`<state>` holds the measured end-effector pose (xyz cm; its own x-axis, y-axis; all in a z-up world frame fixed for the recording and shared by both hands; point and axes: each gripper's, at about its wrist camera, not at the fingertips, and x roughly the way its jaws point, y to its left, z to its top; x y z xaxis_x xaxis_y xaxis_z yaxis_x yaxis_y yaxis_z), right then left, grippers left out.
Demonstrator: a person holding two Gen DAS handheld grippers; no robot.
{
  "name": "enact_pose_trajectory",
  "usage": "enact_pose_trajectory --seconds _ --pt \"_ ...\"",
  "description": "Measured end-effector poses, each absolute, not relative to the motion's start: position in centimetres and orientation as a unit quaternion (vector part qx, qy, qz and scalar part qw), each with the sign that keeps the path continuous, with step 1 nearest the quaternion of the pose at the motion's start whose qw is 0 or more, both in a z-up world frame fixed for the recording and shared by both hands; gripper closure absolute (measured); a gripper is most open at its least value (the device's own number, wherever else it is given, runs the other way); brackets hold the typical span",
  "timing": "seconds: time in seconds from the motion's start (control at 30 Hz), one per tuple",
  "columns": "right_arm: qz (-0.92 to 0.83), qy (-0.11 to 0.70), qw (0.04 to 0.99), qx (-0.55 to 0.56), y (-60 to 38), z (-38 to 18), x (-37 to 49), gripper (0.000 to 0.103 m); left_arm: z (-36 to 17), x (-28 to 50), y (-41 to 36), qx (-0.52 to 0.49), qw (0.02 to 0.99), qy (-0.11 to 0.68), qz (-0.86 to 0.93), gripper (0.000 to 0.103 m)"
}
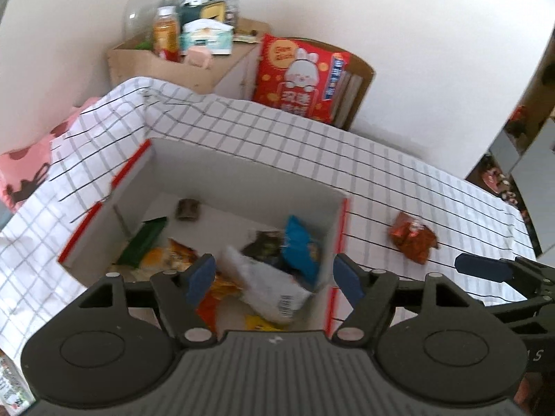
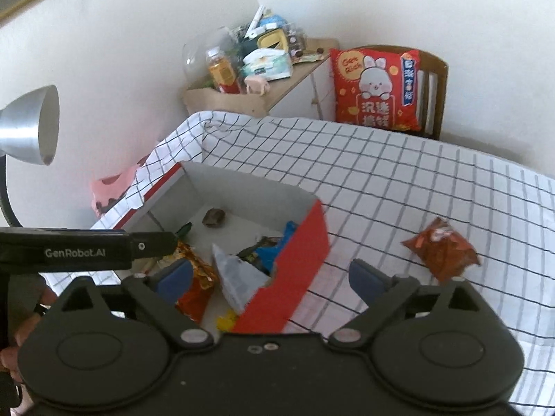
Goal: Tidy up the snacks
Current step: 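Move both tools back from the box toward the Oreo bag and purple candy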
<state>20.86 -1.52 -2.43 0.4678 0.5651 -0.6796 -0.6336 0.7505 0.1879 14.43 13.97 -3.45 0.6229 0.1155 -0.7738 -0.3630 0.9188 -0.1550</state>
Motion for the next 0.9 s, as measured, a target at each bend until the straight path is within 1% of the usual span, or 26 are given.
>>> enact_pose_trajectory --seconds 0.27,0.63,0.9 --pt "0.33 0.36 0.871 -0.053 -8.3 -2.3 20.8 0.003 -4.2 16.4 8.3 -0.153 0.886 0.426 0.099 0.027" --pt "0.295 0.376 0.874 -0.087 -16.3 -4.6 22.2 0.003 -6.2 20.0 0.4 -0.146 0.876 0.456 0.065 0.027" --pt "0.323 0.39 0.854 -0.118 -19.8 -6.1 24.3 0.004 -7.8 24.4 -2.8 -0.16 0.868 0.464 0.077 0.027"
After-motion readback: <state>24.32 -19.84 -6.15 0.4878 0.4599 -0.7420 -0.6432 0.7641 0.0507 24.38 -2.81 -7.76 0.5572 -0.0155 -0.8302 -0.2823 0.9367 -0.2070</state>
